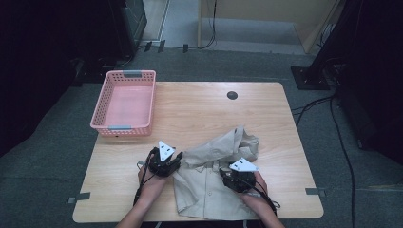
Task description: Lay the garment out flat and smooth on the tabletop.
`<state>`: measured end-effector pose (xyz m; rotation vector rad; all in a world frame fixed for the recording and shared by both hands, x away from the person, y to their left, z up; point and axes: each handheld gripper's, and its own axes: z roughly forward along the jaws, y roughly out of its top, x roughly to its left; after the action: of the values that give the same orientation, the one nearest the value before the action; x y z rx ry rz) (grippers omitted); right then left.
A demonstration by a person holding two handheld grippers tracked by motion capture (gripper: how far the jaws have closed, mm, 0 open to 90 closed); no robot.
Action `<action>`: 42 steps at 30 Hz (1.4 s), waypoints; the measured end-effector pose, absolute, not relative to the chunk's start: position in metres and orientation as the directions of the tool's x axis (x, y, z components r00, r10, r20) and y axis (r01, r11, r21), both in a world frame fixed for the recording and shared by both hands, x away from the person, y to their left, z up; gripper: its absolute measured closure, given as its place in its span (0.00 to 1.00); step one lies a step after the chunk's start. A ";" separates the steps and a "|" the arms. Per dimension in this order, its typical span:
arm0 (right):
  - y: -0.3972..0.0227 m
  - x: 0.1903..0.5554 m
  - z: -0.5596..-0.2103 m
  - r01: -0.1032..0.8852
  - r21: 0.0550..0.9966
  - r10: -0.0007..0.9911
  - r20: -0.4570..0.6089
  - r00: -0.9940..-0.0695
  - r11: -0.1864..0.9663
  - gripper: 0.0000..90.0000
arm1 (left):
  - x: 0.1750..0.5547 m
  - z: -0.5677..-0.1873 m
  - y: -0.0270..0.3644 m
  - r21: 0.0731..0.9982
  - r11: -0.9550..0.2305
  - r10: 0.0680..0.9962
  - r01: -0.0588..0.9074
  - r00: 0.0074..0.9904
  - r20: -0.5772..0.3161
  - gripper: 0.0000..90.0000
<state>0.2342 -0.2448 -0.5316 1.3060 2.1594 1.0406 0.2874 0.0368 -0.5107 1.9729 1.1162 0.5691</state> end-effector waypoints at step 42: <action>-0.245 0.221 -0.532 0.574 0.769 0.877 0.035 -0.480 0.283 0.57 | 0.276 -0.507 -0.024 0.814 -0.457 0.759 0.360 0.635 0.145 0.76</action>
<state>0.2209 -0.2449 -0.5316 1.3059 2.1625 1.0422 0.2759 -0.0238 -0.5070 2.0684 0.8720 0.6455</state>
